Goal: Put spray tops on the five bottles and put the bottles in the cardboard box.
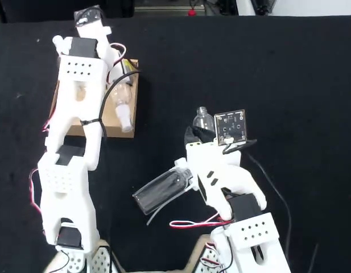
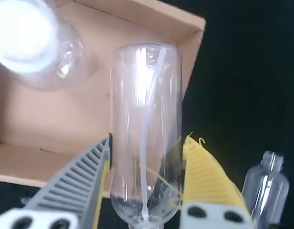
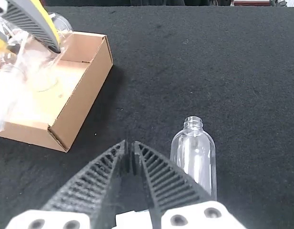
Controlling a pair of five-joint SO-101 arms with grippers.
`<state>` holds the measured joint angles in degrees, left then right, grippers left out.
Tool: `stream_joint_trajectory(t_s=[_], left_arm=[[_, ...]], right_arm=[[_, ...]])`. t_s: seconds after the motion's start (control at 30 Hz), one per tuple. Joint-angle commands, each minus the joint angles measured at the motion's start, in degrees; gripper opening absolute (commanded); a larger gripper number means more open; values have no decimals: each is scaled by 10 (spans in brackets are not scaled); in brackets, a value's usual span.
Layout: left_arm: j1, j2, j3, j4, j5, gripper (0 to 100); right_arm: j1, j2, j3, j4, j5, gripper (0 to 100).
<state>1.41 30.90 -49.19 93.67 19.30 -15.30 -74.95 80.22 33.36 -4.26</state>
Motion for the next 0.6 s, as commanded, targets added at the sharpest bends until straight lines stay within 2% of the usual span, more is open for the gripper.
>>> stream_joint_trajectory(t_s=[0.0,0.33,0.57], left_arm=[[8,-38,-51,44,-40,142],[34,-44,-48,71,-156,141],[67,-66,-47,72,-195,141]], right_arm=[[-5,-10,-6,-14,-3,12],[-2,-10,-7,-15,-3,12],[72,-10,-21,-15,-5,12]])
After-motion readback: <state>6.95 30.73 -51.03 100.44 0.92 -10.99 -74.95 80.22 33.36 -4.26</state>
